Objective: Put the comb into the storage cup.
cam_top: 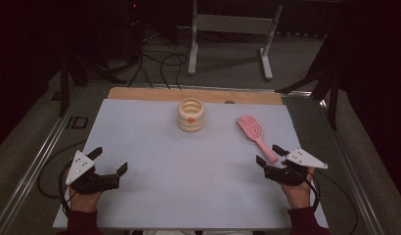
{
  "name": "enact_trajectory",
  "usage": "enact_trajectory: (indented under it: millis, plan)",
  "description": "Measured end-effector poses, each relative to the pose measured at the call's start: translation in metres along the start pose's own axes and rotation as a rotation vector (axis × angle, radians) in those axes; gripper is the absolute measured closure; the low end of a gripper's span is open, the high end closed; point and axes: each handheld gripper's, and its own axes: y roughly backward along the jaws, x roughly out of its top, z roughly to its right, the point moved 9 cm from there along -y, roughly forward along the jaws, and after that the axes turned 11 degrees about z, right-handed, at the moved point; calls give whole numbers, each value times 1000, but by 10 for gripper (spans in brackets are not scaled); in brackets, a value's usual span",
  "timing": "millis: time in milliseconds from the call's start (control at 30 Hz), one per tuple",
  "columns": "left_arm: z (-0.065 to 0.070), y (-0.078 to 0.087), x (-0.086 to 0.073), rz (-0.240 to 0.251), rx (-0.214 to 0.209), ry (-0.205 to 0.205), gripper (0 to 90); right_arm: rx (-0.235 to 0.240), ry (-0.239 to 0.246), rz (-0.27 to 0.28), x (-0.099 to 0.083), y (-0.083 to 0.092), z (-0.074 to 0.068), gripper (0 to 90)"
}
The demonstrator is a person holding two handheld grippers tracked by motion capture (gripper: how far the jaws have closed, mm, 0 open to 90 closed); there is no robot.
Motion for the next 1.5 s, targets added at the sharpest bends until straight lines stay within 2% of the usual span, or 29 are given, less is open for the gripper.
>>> enact_trajectory:
  millis: [200, 733, 967, 1067, 1133, 1367, 1433, 1500]
  plan:
    - [1, 1, 1, 9, -4, -3, 0, -13, 12, 2, -2, 5, -6, 99]
    - [2, 1, -2, -2, -9, -18, 0, -8, 16, 1, -7, 7, -10, 96]
    - [3, 1, -3, -7, -7, -21, 0, -9, 5, -21, -10, 7, -8, 101]
    - [2, 1, -3, -8, -5, -22, 0, -23, 3, -91, -17, 4, -6, 114]
    - [2, 1, -3, -7, -6, -23, 0, -12, -13, -112, -21, 3, -7, 114]
    - [4, 0, -4, -14, -6, -25, 0, 3, -11, -108, -16, 3, -10, 93]
    - [4, 1, -4, -13, -3, -24, 0, 6, -29, -124, -14, 3, -10, 89]
    - [4, 1, -3, -10, -1, -23, 0, 8, -22, -128, -12, 3, -10, 88]
